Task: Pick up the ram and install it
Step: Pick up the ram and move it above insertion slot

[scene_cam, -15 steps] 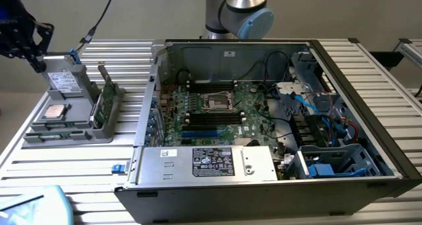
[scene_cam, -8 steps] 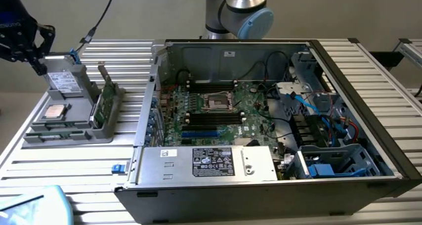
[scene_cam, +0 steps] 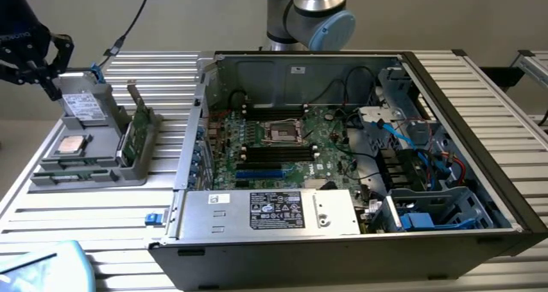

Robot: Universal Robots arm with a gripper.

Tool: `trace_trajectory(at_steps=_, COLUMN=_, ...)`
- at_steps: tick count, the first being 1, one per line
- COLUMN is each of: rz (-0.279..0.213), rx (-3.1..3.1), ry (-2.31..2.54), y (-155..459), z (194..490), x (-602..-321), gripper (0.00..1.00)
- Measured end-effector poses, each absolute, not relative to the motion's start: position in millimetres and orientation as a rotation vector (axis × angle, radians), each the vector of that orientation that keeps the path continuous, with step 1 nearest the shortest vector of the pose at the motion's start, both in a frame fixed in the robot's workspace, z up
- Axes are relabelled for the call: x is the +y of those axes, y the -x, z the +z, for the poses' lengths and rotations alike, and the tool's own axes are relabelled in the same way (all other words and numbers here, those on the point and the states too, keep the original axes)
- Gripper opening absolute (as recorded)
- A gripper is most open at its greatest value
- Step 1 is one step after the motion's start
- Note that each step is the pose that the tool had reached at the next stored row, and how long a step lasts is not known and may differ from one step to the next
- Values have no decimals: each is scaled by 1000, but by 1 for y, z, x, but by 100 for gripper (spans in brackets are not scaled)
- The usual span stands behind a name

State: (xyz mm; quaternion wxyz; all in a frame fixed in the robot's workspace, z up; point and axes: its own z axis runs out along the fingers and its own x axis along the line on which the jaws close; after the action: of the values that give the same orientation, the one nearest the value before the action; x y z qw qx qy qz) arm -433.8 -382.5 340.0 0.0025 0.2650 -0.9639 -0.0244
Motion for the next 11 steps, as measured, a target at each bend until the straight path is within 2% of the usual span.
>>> trace_trajectory(at_steps=11, rz=-76, rx=-2919, ry=-1125, y=434, z=338, x=-382, gripper=11)
